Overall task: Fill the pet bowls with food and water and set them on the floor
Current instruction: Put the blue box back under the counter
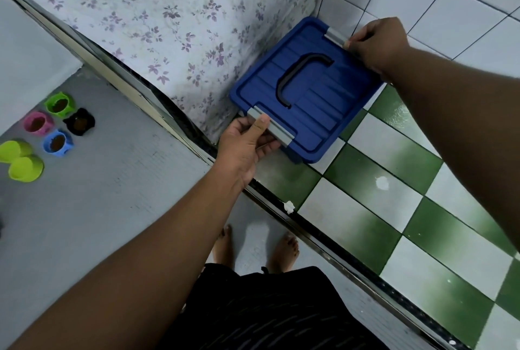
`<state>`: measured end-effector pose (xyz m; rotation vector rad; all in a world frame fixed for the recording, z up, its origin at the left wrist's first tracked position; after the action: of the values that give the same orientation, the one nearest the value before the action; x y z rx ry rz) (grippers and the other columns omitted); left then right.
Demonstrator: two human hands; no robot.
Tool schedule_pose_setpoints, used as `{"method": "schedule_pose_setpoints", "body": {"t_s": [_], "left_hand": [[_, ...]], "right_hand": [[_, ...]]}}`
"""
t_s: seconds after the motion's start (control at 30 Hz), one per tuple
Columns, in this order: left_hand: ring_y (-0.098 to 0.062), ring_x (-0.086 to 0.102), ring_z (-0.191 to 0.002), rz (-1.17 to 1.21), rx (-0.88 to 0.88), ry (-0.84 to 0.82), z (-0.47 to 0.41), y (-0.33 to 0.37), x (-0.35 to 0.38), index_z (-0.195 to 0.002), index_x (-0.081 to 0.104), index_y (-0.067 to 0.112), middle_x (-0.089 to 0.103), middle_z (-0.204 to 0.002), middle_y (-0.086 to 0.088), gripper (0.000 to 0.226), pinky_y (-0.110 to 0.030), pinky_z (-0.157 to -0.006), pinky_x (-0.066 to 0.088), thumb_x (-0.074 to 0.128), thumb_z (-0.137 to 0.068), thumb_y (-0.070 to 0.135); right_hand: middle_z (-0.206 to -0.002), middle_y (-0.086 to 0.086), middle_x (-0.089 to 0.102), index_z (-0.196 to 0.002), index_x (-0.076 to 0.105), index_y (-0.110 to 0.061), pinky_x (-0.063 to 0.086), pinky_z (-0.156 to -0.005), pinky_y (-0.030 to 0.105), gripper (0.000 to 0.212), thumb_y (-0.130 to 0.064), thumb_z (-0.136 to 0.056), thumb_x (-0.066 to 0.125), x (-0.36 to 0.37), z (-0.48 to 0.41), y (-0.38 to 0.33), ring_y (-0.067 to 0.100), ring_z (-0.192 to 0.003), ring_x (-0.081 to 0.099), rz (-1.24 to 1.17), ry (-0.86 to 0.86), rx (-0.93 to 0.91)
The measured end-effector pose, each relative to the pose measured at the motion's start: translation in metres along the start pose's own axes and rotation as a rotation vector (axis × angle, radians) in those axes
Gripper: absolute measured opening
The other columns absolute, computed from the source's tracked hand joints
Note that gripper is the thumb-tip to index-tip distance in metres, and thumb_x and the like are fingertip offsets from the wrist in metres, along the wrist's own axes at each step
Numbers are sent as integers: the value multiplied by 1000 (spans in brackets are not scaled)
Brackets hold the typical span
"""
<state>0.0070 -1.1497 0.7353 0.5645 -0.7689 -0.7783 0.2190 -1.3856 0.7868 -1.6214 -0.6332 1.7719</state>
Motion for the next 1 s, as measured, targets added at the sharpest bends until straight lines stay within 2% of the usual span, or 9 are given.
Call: {"method": "schedule_pose_setpoints", "body": {"t_s": [0.2, 0.33, 0.4, 0.47, 0.57, 0.63, 0.73, 0.83, 1.0], "left_hand": [[-20, 73, -74, -117, 180, 163, 9, 9, 7, -107, 53, 14, 71, -96, -9, 29, -40, -69, 64, 77, -90, 10], [-23, 73, -94, -465, 395, 248, -1, 23, 3, -120, 59, 26, 72, -103, -10, 31, -47, -87, 62, 74, -94, 20], [-15, 67, -109, -774, 490, 163, -1, 26, 11, -142, 54, 23, 69, -119, 0, 45, -39, -99, 56, 66, -99, 28], [-19, 49, -136, -1092, 537, 8, 2, 21, 22, -161, 27, 20, 50, -150, -4, 73, -37, -117, 39, 60, -101, 43], [-25, 22, -153, -1369, 544, -173, 5, 16, 26, -165, -2, 22, 20, -169, -7, 98, -38, -123, 22, 58, -96, 59], [-25, 22, -153, -1448, 531, -265, 4, 23, 24, -164, -6, 24, 18, -169, -8, 103, -39, -122, 22, 58, -94, 63], [-29, 28, -150, -1569, 558, -427, 11, 32, 21, -165, -3, 23, 21, -166, -13, 106, -37, -119, 26, 60, -91, 66], [-33, 29, -149, -1668, 571, -543, 25, 32, 4, -165, -1, 27, 18, -164, -16, 113, -38, -120, 27, 62, -84, 75], [-33, 36, -143, -1736, 584, -596, 48, 33, -48, -163, 6, 32, 26, -154, -11, 125, -46, -119, 36, 62, -67, 88]], "right_hand": [[-96, 3, 67, -99, 72, -7, 54, -83, 27, 22, -23, -85, 77, -8, 10, 7, 14, -89, 60, 65, -12, -27], [-111, 9, 67, -127, 63, -21, 51, -87, 27, 37, -19, -91, 67, -21, 37, 26, 25, -101, 64, 69, -94, -53], [-122, 7, 60, -145, 49, -23, 43, -97, 23, 47, -20, -99, 51, -21, 65, 37, 21, -111, 58, 135, -145, -102], [-136, 14, 53, -153, 39, -25, 42, -104, 30, 57, -32, -97, 33, -15, 96, 56, 28, -120, 55, 220, -123, -125], [-130, 21, 48, -157, 29, -25, 40, -99, 32, 56, -28, -101, 32, -11, 151, 78, 36, -114, 54, 196, 3, -2], [-133, 19, 46, -158, 24, -24, 34, -95, 24, 54, -23, -105, 34, -9, 189, 80, 33, -117, 51, 151, 81, 95], [-139, 15, 42, -159, 21, -25, 29, -102, 23, 60, -37, -104, 42, 1, 241, 75, 31, -128, 47, 78, 167, 227], [-140, 12, 39, -160, 12, -25, 28, -104, 21, 92, -60, -90, 59, 22, 294, 58, 28, -131, 45, 42, 176, 318], [-147, 9, 28, -160, -3, -27, 29, -111, 28, 127, -66, -69, 77, 54, 377, 19, 29, -137, 38, 6, 87, 413]]}}
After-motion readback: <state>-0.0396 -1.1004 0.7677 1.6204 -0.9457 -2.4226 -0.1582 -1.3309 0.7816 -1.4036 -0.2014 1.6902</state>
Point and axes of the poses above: each hand's wrist, its own z-axis away from the middle knuckle, its own x-axis out of the palm, y = z × x, the point moved 3 cm from there along -z, towards the middle knuckle
